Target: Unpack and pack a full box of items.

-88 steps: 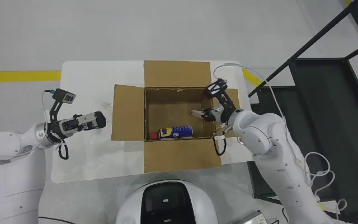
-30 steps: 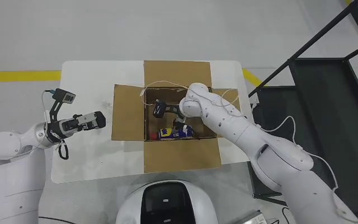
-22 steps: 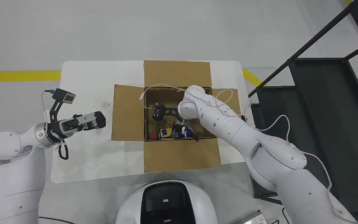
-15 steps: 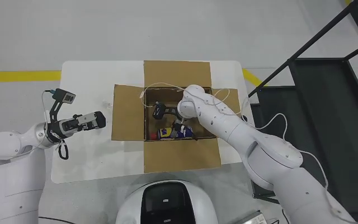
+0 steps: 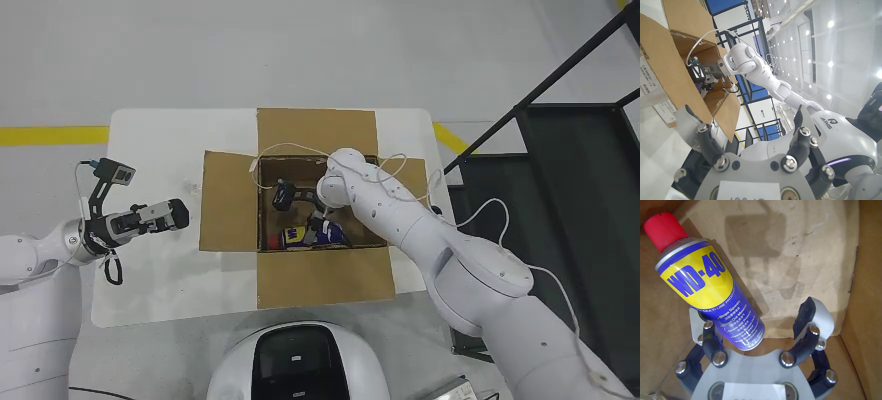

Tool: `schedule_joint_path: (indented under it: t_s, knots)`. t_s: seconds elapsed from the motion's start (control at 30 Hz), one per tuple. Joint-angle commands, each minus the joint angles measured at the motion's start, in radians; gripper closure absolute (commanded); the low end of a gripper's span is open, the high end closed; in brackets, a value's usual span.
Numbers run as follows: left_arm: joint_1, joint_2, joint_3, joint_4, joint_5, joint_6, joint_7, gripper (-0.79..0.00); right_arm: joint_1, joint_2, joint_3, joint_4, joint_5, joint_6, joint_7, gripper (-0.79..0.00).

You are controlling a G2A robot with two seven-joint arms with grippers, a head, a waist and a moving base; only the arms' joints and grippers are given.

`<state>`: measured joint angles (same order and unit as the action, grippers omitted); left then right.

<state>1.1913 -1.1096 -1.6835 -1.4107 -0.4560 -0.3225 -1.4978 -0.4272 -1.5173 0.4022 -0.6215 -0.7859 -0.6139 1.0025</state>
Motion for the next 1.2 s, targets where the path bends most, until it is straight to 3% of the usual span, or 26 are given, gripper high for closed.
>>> schedule_joint_path:
  t_s: [0.0, 0.43, 0.7, 0.9, 0.93, 0.97, 1.0, 1.17]
  knots:
    - [0.0, 0.0, 0.0, 0.0, 0.0, 0.0, 0.0, -0.785, 0.002, 0.001, 0.005, 0.004, 0.001, -0.008, -0.008, 0.0]
    - [0.0, 0.0, 0.0, 0.0, 0.0, 0.0, 0.0, -0.785, -0.005, 0.043, 0.067, -0.06, -0.02, -0.036, -0.066, 0.0]
    - [0.0, 0.0, 0.0, 0.0, 0.0, 0.0, 0.0, -0.785, -0.031, 0.111, 0.155, -0.192, -0.034, -0.032, -0.045, 0.0]
    - [0.0, 0.0, 0.0, 0.0, 0.0, 0.0, 0.0, -0.785, -0.094, 0.178, 0.252, -0.37, -0.035, -0.031, 0.015, 0.0]
    - [0.0, 0.0, 0.0, 0.0, 0.0, 0.0, 0.0, -0.785, -0.109, 0.191, 0.271, -0.406, -0.031, -0.035, 0.033, -0.08]
    - [0.0, 0.0, 0.0, 0.0, 0.0, 0.0, 0.0, -0.785, -0.125, 0.203, 0.289, -0.442, -0.03, -0.035, 0.054, -0.326]
    - [0.0, 0.0, 0.0, 0.0, 0.0, 0.0, 0.0, -0.785, -0.143, 0.215, 0.308, -0.48, -0.027, -0.034, 0.076, -0.785]
    - [0.0, 0.0, 0.0, 0.0, 0.0, 0.0, 0.0, -0.785, -0.228, 0.262, 0.377, -0.647, 0.007, -0.036, 0.168, -0.785]
